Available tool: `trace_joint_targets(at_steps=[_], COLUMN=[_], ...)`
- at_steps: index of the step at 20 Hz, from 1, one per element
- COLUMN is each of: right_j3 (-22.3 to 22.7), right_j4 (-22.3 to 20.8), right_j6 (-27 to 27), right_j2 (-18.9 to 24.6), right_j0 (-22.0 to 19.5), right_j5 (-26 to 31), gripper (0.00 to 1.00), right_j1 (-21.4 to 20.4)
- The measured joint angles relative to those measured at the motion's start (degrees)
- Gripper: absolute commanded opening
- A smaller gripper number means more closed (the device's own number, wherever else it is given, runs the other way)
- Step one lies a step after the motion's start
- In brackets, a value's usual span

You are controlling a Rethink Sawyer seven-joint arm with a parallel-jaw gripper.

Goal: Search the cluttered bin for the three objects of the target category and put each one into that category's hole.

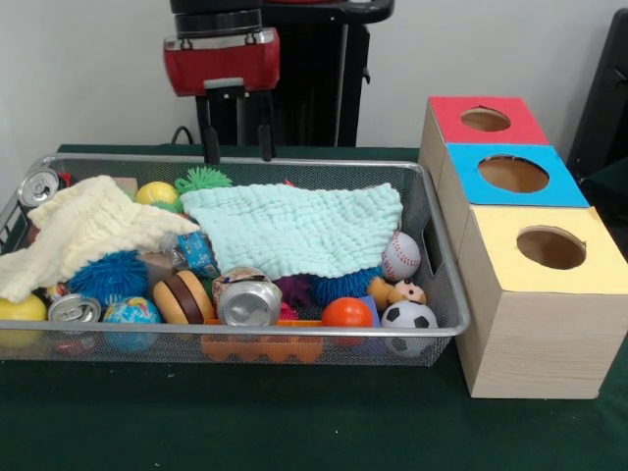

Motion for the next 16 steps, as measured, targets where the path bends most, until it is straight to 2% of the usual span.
trace_joint_targets(at_steps=[3, 7, 9, 13, 16], right_j3=[-2.0, -7.5, -10.6, -13.5, -17.3], right_j4=[-0.6, -2.1, -2.9, -3.6, -4.3], right_j6=[-0.4, -2.6, -5.1, -7.9, -12.5], right_j2=[1.5, 5.3, 7.1, 8.8, 10.7], right_j0=[-1.1, -3.3, -4.2, -4.9, -5.6], right_j5=[2.2, 7.1, 9.3, 11.2, 13.5], gripper=[1.0, 1.0, 1.0, 1.0, 1.0], right_j1=[0.8, 4.0, 6.2, 8.5, 11.6])
